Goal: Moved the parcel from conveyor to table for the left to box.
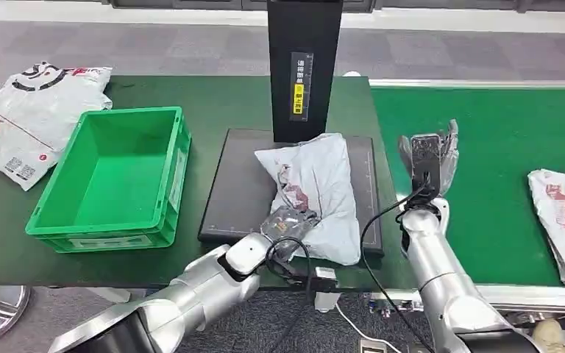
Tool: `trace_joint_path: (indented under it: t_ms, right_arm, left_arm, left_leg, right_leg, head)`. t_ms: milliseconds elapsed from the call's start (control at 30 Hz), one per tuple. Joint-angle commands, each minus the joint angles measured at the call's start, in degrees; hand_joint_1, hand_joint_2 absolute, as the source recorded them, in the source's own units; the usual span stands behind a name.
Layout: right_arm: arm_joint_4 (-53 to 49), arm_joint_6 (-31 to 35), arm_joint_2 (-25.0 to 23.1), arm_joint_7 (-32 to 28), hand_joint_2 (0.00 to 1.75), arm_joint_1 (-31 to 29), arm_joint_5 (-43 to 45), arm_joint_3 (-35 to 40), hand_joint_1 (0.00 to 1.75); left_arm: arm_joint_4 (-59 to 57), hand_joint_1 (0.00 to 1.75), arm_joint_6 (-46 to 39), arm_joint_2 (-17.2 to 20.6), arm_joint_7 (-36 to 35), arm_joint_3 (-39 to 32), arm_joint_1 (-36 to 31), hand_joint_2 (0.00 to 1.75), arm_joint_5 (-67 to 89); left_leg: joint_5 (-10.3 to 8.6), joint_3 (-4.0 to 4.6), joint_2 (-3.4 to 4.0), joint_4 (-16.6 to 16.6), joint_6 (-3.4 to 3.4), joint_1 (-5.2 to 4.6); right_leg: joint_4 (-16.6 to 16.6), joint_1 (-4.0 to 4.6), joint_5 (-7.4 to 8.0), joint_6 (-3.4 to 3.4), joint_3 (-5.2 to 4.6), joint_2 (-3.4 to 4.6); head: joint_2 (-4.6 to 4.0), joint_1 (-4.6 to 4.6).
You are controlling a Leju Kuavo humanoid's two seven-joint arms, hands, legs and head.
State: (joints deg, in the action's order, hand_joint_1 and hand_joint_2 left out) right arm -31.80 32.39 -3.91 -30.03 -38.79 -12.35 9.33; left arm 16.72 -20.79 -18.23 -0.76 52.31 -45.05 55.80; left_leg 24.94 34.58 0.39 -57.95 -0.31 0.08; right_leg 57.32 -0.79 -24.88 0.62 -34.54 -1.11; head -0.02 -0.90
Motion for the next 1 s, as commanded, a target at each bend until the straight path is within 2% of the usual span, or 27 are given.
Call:
trace_joint_path:
  t_ms: [33, 200, 367, 500, 600, 667, 767, 833, 867, 900, 1000]
  right_arm:
    - [0.5, -0.4, -1.4, 0.0, 1.75, -1.0, -0.2, -2.9, 0.0]
    - [0.1, -0.1, -1.7, 0.3, 1.75, -1.4, -0.8, -3.5, 0.0]
    - [0.5, -0.1, -1.6, 0.3, 1.75, -1.8, -1.0, -3.8, 0.0]
    - [2.3, 0.0, -2.1, 0.7, 1.75, -3.7, -1.6, -4.4, 0.0]
    - [1.8, 0.2, -2.4, 0.9, 1.75, -3.5, -2.2, -5.0, 0.0]
    - [0.8, 0.7, -2.4, 1.2, 1.75, -3.1, -2.7, -5.6, 0.0]
    - [-0.5, 1.3, -1.9, 1.8, 1.75, -2.2, -3.5, -6.2, 0.0]
    - [-0.9, 1.1, -1.2, 1.5, 1.75, -1.5, -3.4, -6.7, 0.0]
    - [-1.0, 1.0, -1.1, 1.4, 1.75, -1.3, -3.3, -6.8, 0.0]
    - [-1.0, 1.2, -0.8, 1.2, 1.75, -1.0, -3.2, -7.0, 0.0]
    - [-0.9, 1.1, -0.3, 0.8, 1.75, -0.4, -2.9, -7.3, 0.0]
  left_arm:
    - [0.2, 1.75, -13.5, 2.9, -1.8, -6.1, -5.5, 1.75, 2.4]
    - [2.2, 1.75, -18.3, 4.6, -5.8, -7.8, -8.2, 1.75, 8.3]
    - [2.7, 1.75, -18.0, 5.0, -6.2, -9.3, -8.4, 1.75, 10.0]
    - [6.6, 1.75, -19.2, 7.5, -12.7, -15.1, -9.3, 1.75, 20.3]
    - [7.9, 1.75, -19.2, 8.6, -14.2, -20.3, -10.0, 1.75, 26.9]
    - [8.4, 1.75, -19.2, 10.0, -19.2, -22.9, -11.4, 1.75, 33.7]
    - [7.4, 1.75, -19.2, 13.7, -25.3, -19.4, -14.7, 1.75, 34.2]
    - [7.8, 1.75, -19.2, 16.0, -26.8, -19.4, -15.5, 1.75, 34.2]
    - [8.0, 1.75, -19.2, 16.3, -26.3, -19.8, -15.4, 1.75, 34.2]
    - [6.9, 1.75, -19.2, 17.3, -29.2, -17.1, -16.5, 1.75, 34.2]
    - [4.9, 1.75, -18.6, 18.8, -32.0, -15.3, -17.8, 1.75, 34.2]
  left_leg:
    - [0.01, 0.05, 0.09, 0.0, -0.05, 0.04]
    - [0.03, 0.19, 0.13, -0.1, -0.06, 0.05]
    - [0.01, 0.22, 0.09, 0.0, -0.05, 0.04]
    - [0.02, 0.27, 0.17, -0.1, -0.06, 0.04]
    - [0.03, 0.35, 0.22, -0.1, -0.07, 0.04]
    - [0.03, 0.33, 0.21, -0.1, -0.07, 0.05]
    - [0.03, 0.38, 0.18, -0.1, -0.09, 0.09]
    - [-0.01, 0.39, 0.16, -0.1, -0.11, 0.06]
    - [0.01, 0.33, 0.23, -0.1, -0.12, 0.06]
    - [0.02, 0.31, 0.22, -0.1, -0.13, 0.09]
    - [-0.01, 0.26, 0.16, 0.0, -0.12, 0.1]
  right_leg:
    - [0.0, 0.04, 0.03, -0.07, -0.11, 0.21]
    - [0.1, 0.05, 0.01, -0.08, -0.27, 0.26]
    - [0.1, 0.03, 0.02, -0.06, -0.29, 0.22]
    - [0.1, 0.03, 0.03, -0.07, -0.33, 0.28]
    - [0.2, 0.04, 0.03, -0.09, -0.43, 0.35]
    - [0.1, 0.05, 0.03, -0.1, -0.42, 0.33]
    - [0.2, 0.09, 0.02, -0.11, -0.48, 0.33]
    - [0.2, 0.06, 0.02, -0.08, -0.49, 0.25]
    - [0.2, 0.06, 0.02, -0.1, -0.46, 0.34]
    - [0.2, 0.09, 0.01, -0.11, -0.45, 0.38]
    - [0.1, 0.09, 0.0, -0.1, -0.41, 0.3]
  head:
    - [0.02, 0.0]
    - [0.0, 0.0]
    - [0.0, 0.0]
    - [0.02, 0.0]
    - [0.02, 0.0]
    - [0.0, 0.0]
    - [0.02, 0.0]
    - [0.02, 0.0]
    - [0.02, 0.0]
    - [0.0, 0.0]
    - [0.0, 0.0]
